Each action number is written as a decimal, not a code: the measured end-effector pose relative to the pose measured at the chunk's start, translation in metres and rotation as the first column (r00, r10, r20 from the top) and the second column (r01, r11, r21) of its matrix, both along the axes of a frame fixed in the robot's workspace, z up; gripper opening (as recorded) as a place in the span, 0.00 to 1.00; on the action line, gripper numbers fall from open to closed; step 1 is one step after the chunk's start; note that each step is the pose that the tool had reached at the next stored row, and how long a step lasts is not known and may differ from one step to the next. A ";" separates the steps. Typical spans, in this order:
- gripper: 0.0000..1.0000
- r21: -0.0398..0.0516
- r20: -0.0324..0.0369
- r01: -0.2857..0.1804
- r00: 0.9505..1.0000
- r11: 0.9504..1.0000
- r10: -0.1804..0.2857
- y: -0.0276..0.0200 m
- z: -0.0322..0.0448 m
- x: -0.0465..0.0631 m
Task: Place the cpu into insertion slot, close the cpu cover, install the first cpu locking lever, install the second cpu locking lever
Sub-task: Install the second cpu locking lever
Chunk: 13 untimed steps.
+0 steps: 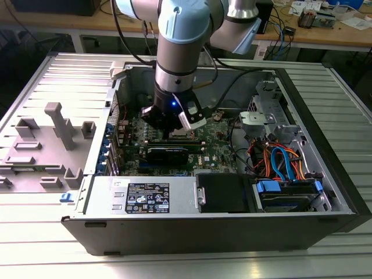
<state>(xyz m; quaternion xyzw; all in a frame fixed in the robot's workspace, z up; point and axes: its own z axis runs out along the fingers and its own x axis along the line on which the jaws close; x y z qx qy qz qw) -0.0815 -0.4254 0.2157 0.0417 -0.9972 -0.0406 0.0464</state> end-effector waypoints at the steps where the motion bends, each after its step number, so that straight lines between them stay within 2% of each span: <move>1: 0.11 0.002 0.000 0.000 1.000 1.000 0.000 -0.0010 -0.0002 0.000; 3: 0.11 0.002 0.000 0.000 1.000 1.000 0.000 -0.0027 -0.0002 0.000; 9: 0.11 0.002 0.000 -0.001 1.000 1.000 0.001 -0.0029 -0.0003 0.003; 11: 0.11 0.017 0.000 -0.001 1.000 1.000 0.001 -0.0073 -0.0003 0.003; 13: 0.11 0.023 0.000 -0.001 1.000 1.000 0.001 -0.0095 -0.0006 0.003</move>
